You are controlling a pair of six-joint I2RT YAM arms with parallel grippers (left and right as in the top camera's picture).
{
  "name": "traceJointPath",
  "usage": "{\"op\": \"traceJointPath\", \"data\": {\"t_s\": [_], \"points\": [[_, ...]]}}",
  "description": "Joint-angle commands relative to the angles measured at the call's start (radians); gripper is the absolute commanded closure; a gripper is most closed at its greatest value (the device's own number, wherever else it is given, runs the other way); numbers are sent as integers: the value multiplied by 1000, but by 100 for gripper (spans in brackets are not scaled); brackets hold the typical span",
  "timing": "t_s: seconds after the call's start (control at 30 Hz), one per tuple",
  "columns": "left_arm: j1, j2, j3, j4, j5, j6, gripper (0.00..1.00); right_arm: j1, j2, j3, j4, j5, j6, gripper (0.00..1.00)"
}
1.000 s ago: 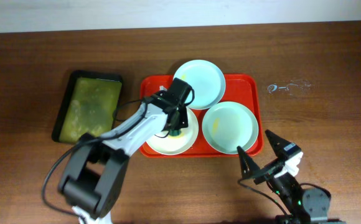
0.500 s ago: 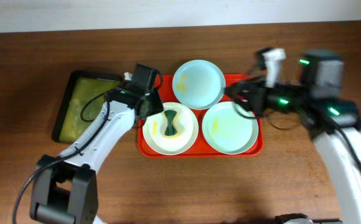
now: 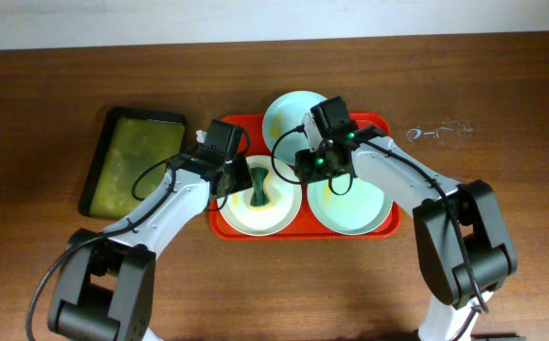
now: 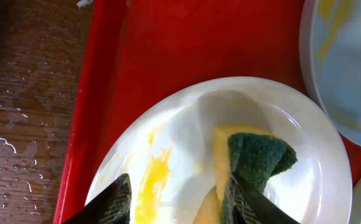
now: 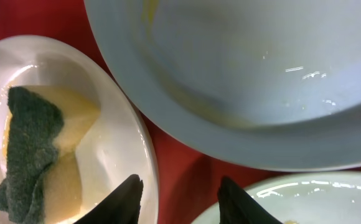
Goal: Clean dirty plates on tray and stack at the side
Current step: 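Scrub the white plate with the sponge while the right gripper grips its rim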
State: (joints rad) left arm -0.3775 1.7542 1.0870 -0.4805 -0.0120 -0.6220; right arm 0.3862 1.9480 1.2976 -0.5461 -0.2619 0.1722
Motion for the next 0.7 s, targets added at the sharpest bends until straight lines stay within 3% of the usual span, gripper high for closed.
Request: {"op": "traceJointPath", "data": {"t_s": [0.0, 0.23, 0.33, 0.37, 0.47, 0.53, 0.63, 0.67], "points": [[-1, 14, -9, 13, -9, 0, 54, 21, 25, -6, 5, 5, -12, 59], [-3, 15, -10, 12, -6, 1, 57, 65, 42, -8, -28, 21, -51, 62], [-38, 15, -24, 24, 18, 1, 45, 64, 72, -17, -21, 35, -51, 74], [-53, 15, -24, 28, 41, 1, 46, 64, 80, -17, -18, 35, -51, 78], [-114, 62, -24, 34, 43, -47, 49, 64, 84, -16, -14, 35, -51, 78], [-133, 94, -24, 61, 48, -47, 46, 64, 84, -16, -14, 35, -51, 78], [-133, 95, -24, 65, 40, -43, 65, 64, 84, -16, -14, 35, -51, 78], [-133, 96, -24, 65, 11, -44, 76, 64, 84, -16, -14, 35, -51, 78]]}}
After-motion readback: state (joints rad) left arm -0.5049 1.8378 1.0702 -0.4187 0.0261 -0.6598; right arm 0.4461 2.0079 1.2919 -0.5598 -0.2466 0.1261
